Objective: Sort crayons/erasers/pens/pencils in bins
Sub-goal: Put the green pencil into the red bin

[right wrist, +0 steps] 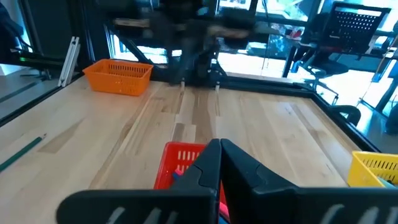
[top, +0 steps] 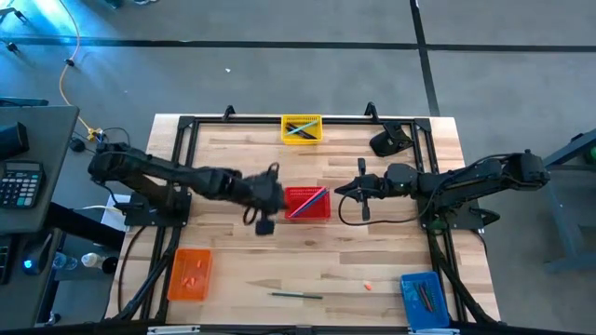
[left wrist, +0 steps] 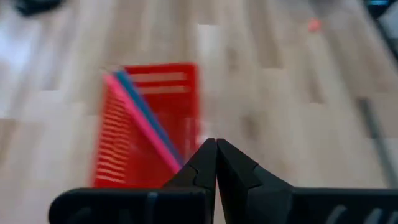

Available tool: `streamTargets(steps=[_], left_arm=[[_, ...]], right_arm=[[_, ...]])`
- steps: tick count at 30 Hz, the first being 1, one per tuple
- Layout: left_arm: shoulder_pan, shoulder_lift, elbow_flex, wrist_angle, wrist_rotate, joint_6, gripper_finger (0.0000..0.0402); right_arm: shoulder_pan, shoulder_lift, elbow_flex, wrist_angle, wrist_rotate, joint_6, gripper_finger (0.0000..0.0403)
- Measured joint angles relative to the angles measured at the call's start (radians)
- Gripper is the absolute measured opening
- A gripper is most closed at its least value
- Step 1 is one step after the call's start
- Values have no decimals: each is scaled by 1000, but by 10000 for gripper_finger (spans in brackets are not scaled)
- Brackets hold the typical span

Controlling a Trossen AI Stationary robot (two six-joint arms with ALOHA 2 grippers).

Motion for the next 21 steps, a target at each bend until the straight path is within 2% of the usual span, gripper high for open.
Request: streamTargets(steps=[5,10,13,16,21], left_arm=[[-145,28,0,-27,-24,-107,1],[-288,66,-1,-26,-195,-181,1],[-366,71,-53,61,-312,-194,1],[-416,59,-153,213,-321,-234,0],[-463,59,-306,514,-334,-242,0]], right_arm=[[0,0,0,15,0,8,0],[33,0,1,18,9,26,0],[90,0,37,-17,58,30,0],[178,1,109,-150,144,56,0],[350,44,267,-458,391,168,0]])
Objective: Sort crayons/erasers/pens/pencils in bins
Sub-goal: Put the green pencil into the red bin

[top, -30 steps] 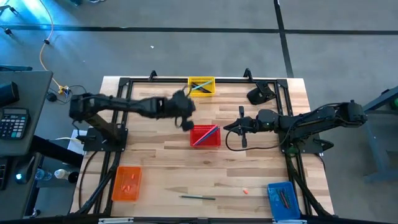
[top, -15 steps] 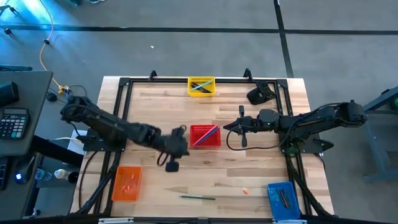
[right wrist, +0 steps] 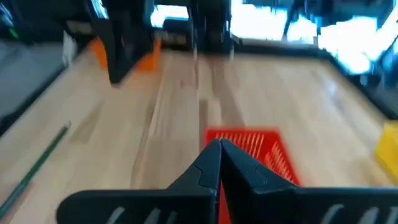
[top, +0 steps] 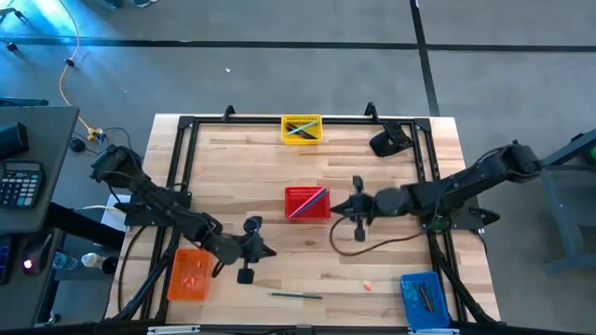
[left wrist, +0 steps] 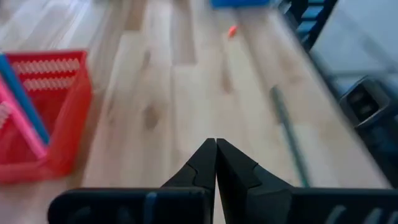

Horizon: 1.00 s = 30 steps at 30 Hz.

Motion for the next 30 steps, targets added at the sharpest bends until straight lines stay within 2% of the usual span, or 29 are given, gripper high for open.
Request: streamTargets(steps=[4,9,16,20,23,30], left_arm=[[-9,0,-96,194,7,8,0],[-9,0,-205,399,62,26,0],[-7,0,-295,546,50,35,0],[-5,0,-308,546,38,34,0],[-5,0,-312,542,35,35,0],[-7,0,-312,526,43,31,0]], right_arm=[[114,92,127,-168,84,140,0],[217,260,316,-367,127,280,0],[283,527,643,-677,122,458,0],[309,664,813,-802,40,510,2],[322,751,938,-874,5,548,23],[360,923,1159,-999,-36,619,113]])
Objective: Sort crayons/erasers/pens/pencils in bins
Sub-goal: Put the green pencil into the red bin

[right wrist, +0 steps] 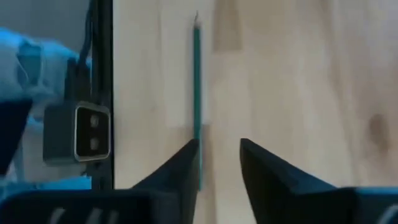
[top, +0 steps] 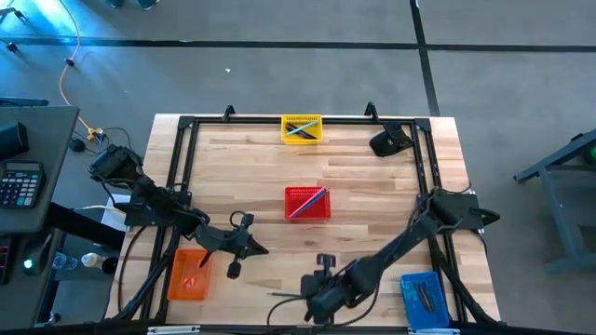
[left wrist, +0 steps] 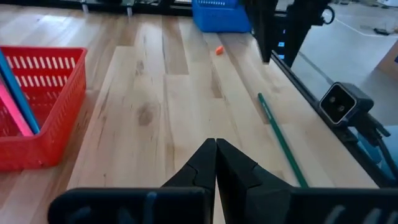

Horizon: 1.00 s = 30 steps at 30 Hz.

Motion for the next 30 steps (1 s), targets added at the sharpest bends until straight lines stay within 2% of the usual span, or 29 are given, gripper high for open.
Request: streamTargets(steps=[4,12,18,24,30], left_arm=[[-6,0,0,4,2,-8,0],[-27,0,0,5,3,-16,0],[-38,0,0,11,1,-25,0],[-39,0,0,11,0,-25,0],[-39,0,0,12,-48,-69,0]], right_arm=[[20,82,58,-33,-45,19,134],[40,160,89,-92,-70,114,135],[37,198,89,-101,-77,110,130],[35,212,94,-102,-97,83,96],[34,213,93,-106,-96,77,31]])
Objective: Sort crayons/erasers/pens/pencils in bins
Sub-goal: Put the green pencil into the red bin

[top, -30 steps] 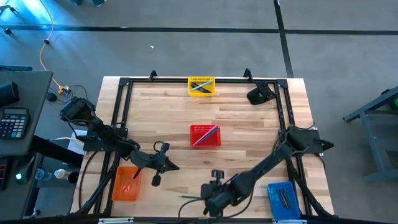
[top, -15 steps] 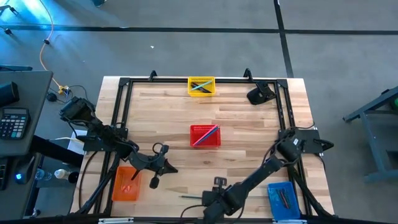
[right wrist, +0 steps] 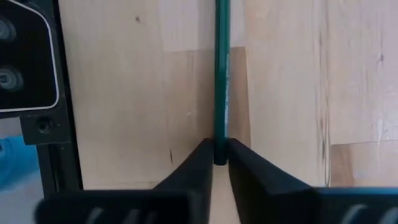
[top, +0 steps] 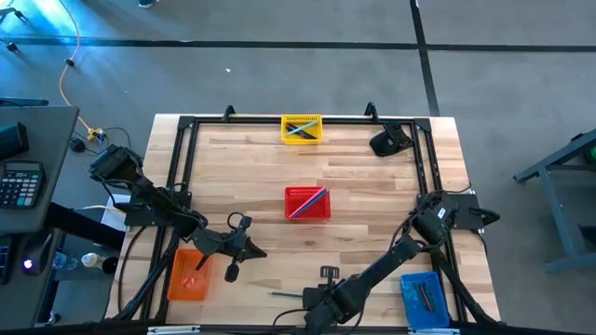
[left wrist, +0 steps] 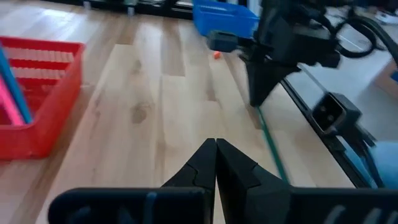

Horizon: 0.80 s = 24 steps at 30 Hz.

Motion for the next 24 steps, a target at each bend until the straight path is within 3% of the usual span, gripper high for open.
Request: streamTargets(steps=[3,13,24], left_arm=[[0,0,0,0,-43,-39,0],[-100,-53,-75,9,-294,-133,0],[-157,-297,-177,89,-328,-51,0]], right_arm=[[0,0,0,-2,1,0,8],[20,-10,-5,-26,38,35,8],[21,-75,-8,-99,200,108,2]])
